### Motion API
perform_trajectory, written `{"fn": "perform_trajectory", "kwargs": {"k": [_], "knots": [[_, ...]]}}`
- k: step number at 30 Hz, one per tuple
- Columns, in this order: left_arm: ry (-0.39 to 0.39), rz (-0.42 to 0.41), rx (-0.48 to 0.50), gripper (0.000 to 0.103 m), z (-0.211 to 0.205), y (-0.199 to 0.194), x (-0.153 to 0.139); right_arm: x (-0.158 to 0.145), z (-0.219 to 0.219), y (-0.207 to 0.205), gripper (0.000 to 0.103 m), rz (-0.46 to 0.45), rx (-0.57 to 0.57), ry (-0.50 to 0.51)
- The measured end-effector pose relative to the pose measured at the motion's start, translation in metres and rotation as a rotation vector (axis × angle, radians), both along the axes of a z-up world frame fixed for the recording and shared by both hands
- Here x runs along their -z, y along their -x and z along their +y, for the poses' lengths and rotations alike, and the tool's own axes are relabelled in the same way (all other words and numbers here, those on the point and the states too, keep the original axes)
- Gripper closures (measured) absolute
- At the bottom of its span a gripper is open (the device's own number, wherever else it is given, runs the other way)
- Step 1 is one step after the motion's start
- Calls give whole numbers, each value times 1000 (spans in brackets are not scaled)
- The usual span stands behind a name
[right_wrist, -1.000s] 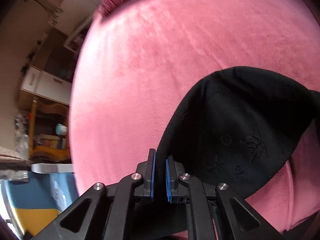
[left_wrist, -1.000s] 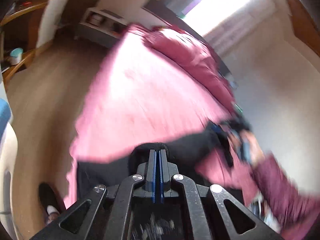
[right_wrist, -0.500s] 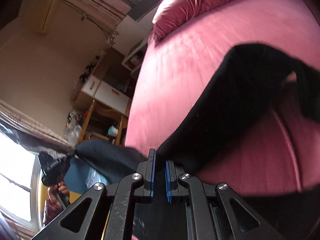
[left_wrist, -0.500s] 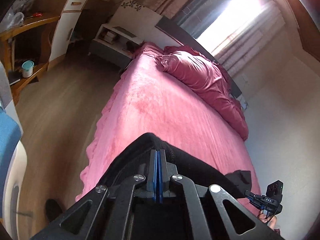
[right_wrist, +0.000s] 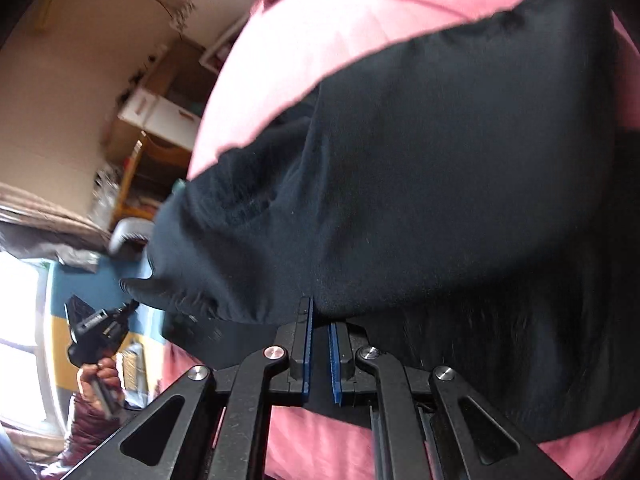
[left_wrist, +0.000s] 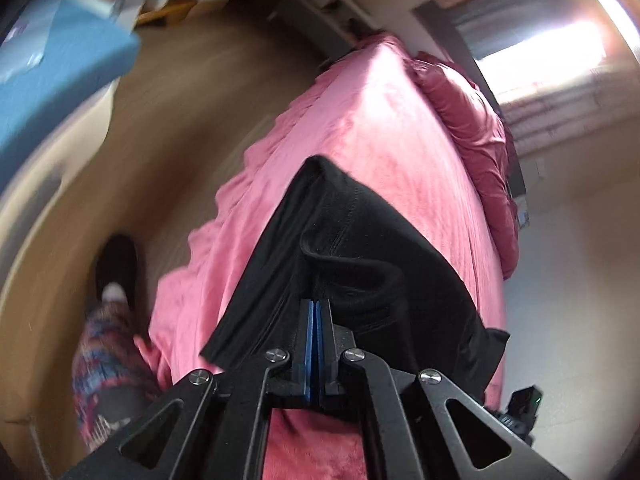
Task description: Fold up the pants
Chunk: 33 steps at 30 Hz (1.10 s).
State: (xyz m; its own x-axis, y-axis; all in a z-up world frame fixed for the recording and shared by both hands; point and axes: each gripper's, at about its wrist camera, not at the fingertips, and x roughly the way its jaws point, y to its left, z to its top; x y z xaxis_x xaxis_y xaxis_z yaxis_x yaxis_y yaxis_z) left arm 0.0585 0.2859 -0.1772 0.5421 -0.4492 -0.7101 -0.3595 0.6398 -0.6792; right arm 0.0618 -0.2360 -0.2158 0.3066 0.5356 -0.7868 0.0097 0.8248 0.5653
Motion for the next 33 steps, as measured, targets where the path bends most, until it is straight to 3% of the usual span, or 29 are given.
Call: {"fn": "perform_trajectory", "kwargs": {"k": [3,7,10,12,13,15,16,19,23,25,27,28,30,33], "knots": [[56,59,-53,82,5,8,12,13,3,6,98,23,-1,8],[190,81,-160,71,14,26,22,24,15,4,98,41,-17,36],[276,58,-224,65,17,37,20,26,11,5,95,49,33,-57],[293,48,-230,59,13,37,16,24,5,6,92,39,52,-86],[297,48,-218,58,10,33,15,22,3,6,89,33,63,-87],[304,48,-204,56,4,25,11,21,-3,8,58,33,83,-104],[298,54,-195,56,0,19,10,19,-6,8,51,29,98,-117],[247,95,-161,57,-10,4,12,11,-22,8,48,11,137,-132],[193,125,-111,61,-23,-14,16,6,-57,-2,48,13,235,-119],[171,118,-101,76,-25,-18,15,11,-63,-6,50,23,274,-139],[151,105,-89,82,-25,-20,9,14,-74,-11,75,27,305,-134],[136,96,-79,90,-26,-21,6,15,-75,-15,79,26,316,-126],[111,79,-62,93,-26,-22,-2,12,-73,-19,95,16,326,-122],[110,29,-31,94,-24,-20,-17,-13,-68,-15,95,-41,274,-80]]}}
